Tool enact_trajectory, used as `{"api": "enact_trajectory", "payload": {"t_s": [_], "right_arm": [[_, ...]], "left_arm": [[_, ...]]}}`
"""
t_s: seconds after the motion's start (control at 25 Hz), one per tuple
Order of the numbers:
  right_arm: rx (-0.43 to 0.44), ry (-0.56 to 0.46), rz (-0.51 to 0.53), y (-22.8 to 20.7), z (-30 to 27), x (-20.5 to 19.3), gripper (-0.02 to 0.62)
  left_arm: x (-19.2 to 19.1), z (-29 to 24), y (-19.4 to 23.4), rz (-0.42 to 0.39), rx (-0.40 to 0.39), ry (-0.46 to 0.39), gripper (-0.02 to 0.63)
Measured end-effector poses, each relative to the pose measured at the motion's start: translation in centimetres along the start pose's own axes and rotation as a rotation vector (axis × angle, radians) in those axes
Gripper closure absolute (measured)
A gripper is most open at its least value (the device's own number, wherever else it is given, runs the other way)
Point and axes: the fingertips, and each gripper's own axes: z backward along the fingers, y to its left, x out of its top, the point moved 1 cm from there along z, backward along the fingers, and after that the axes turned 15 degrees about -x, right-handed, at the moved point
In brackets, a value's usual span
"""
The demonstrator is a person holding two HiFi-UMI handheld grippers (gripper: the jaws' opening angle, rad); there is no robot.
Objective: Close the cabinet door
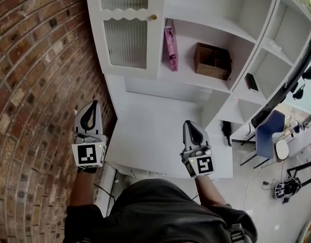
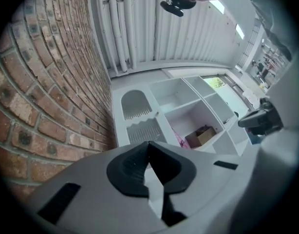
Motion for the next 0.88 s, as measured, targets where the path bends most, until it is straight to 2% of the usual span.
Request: {"api": "enact_trajectory", "payload": {"t_s": [0.36,0.72,0.88], "right_arm": [[0.018,0.003,0.000,0.6,0.4,0.0,0.595],[0.031,0.012,-0.010,0.9,0.9,-0.4,0.595],[0.027,0.011,-0.010,0.8,1.1,-0.4,0.595]], "left_arm": [[-3.3,3.5,-1.4,0.097,0.027,0.049,0.604],[-5.0,4.7,-3.1,0.142,0.019,0.071,0.604],[-5.1,4.6,-3.5,0.160,0.014,0.054,0.604]]}}
